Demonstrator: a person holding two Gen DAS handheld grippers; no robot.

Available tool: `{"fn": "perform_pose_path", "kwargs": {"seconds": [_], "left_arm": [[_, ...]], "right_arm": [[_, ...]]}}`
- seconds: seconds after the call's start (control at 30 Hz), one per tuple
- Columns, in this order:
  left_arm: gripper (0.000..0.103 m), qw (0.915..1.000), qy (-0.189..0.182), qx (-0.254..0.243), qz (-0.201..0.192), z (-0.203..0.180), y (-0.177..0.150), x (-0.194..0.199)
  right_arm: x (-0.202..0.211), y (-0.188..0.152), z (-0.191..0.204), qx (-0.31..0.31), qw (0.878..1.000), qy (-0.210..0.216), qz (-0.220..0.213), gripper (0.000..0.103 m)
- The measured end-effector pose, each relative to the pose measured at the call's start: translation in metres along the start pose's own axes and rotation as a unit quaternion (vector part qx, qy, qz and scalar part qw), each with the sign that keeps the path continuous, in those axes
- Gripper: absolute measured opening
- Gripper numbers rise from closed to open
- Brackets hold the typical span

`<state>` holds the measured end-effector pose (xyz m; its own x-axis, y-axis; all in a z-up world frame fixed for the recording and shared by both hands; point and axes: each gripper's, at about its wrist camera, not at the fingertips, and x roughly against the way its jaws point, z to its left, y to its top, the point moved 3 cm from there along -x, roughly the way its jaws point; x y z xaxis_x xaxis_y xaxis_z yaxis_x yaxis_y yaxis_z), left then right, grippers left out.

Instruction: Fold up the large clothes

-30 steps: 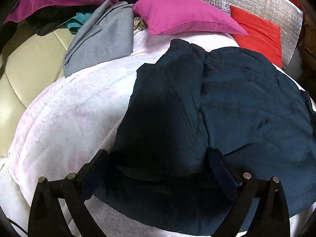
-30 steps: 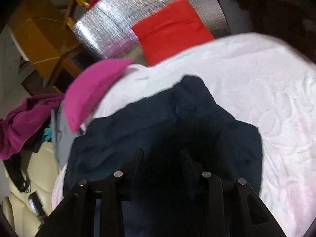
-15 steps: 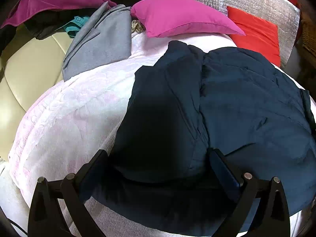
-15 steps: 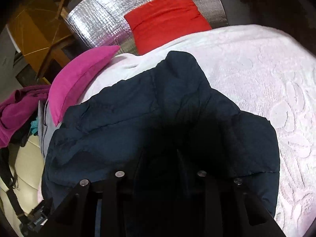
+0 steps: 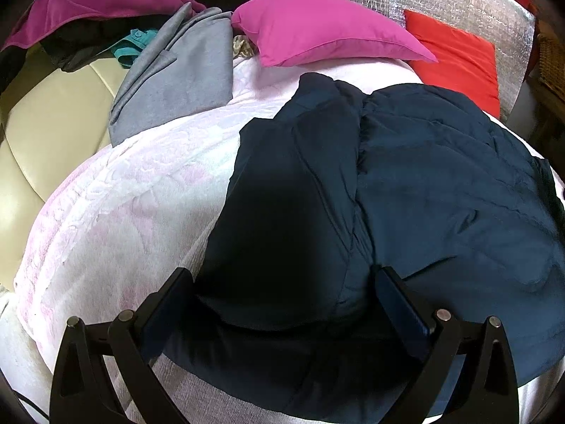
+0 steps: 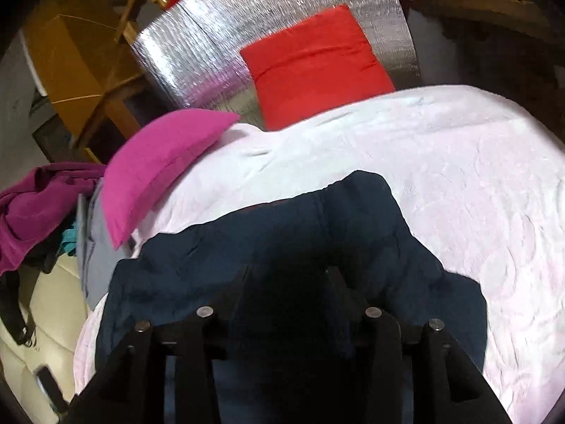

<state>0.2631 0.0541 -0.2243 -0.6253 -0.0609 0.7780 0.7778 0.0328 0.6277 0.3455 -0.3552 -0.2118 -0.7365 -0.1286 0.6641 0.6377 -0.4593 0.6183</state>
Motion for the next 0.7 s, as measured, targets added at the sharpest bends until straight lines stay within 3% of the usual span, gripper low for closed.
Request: {"fn": "perform_pose_path", "kwargs": {"seconds": [0.13,0.3,0.43,0.53,0.7], "left_arm": [[0.103,1.0,0.0,-0.004,-0.004,-0.001,0.0,0.0],[0.103,0.9999,-0.001,-0.009,-0.009,-0.001,0.001,0.0],[0.103,1.0,0.0,-0.006,-0.006,0.0,0.001,-0.001],[0.103,1.0,-0.001,-0.006,-0.006,-0.001,0.001,-0.001],[0.103,1.0,-0.001,-0.006,-0.006,-0.001,0.002,-0.001]], "right_arm": [[-0.049,0.0,-0.023,-0.049,0.996,-0.026,0.067,0.046],[-0.06,-0.003,-0.021,-0.028,0.997,-0.037,0.06,0.046],[-0.047,-0.004,-0.015,-0.019,0.997,-0.042,0.062,0.047],[-0.02,-0.01,-0.006,-0.008,0.999,-0.017,0.037,0.05],[0.019,-0.036,0.032,0.066,0.998,0.015,0.014,0.051]]}}
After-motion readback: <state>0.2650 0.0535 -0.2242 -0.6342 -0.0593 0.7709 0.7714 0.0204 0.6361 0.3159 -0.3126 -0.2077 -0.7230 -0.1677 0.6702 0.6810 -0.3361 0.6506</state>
